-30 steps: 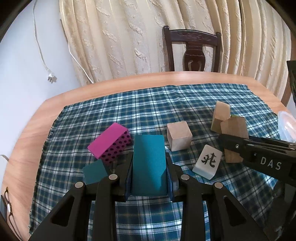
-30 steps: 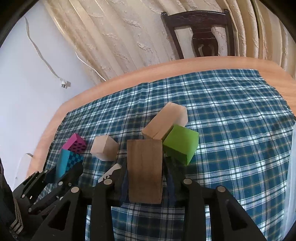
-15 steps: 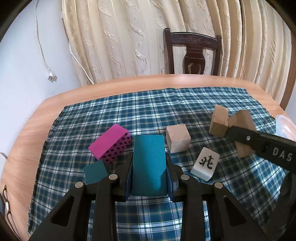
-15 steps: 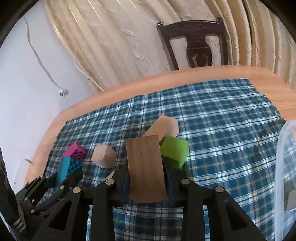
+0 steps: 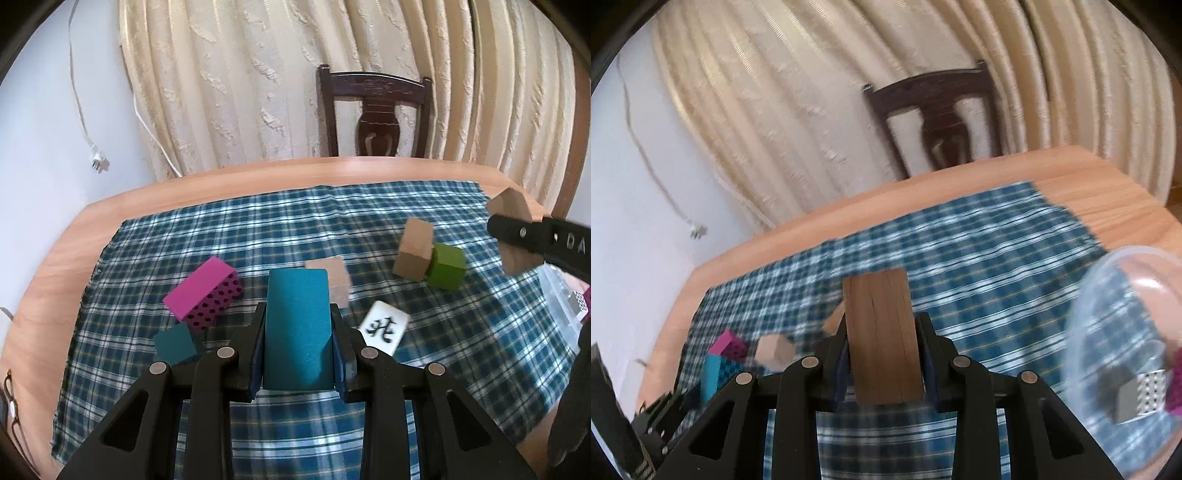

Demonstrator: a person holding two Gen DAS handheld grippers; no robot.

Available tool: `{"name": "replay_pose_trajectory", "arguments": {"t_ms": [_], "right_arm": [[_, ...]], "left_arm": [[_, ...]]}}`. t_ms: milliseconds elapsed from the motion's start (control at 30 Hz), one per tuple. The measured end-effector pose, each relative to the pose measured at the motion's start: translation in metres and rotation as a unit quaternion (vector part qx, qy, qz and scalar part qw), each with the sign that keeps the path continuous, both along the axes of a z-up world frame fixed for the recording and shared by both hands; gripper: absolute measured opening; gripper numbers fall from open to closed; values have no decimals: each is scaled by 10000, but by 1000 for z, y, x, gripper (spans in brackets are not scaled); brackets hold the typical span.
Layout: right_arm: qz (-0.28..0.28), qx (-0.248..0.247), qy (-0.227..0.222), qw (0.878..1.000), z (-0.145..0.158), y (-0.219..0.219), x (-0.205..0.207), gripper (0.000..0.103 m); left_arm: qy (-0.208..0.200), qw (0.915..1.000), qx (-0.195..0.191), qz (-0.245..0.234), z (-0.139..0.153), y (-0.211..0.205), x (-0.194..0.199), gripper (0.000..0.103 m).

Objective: Organize rigid objects
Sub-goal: 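Carry the wooden plank toward the clear bowl with the right tool while the left tool holds the teal block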

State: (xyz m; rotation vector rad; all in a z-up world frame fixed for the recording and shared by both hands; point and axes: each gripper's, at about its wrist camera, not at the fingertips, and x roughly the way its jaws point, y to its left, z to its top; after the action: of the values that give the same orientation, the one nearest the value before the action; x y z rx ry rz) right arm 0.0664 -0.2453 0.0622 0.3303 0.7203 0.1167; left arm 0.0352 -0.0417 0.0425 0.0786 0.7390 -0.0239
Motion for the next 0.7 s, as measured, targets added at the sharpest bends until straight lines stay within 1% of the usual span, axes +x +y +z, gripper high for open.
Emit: {"name": "replay_pose_trajectory", "arguments": {"t_ms": [200, 433, 700], "right_arm": [[-441, -35, -39, 9990, 2, -25, -5, 34], [-779, -43, -68, 9969, -1, -53, -12, 34], [-1240, -296, -186, 9917, 0, -78, -22, 34]], "left_arm": [[-6, 9999, 26, -137, 2, -17, -3, 30], [-34, 9994, 77, -328, 5, -38, -6, 30], [-15, 9983, 200, -545, 4, -63, -9, 30]]}}
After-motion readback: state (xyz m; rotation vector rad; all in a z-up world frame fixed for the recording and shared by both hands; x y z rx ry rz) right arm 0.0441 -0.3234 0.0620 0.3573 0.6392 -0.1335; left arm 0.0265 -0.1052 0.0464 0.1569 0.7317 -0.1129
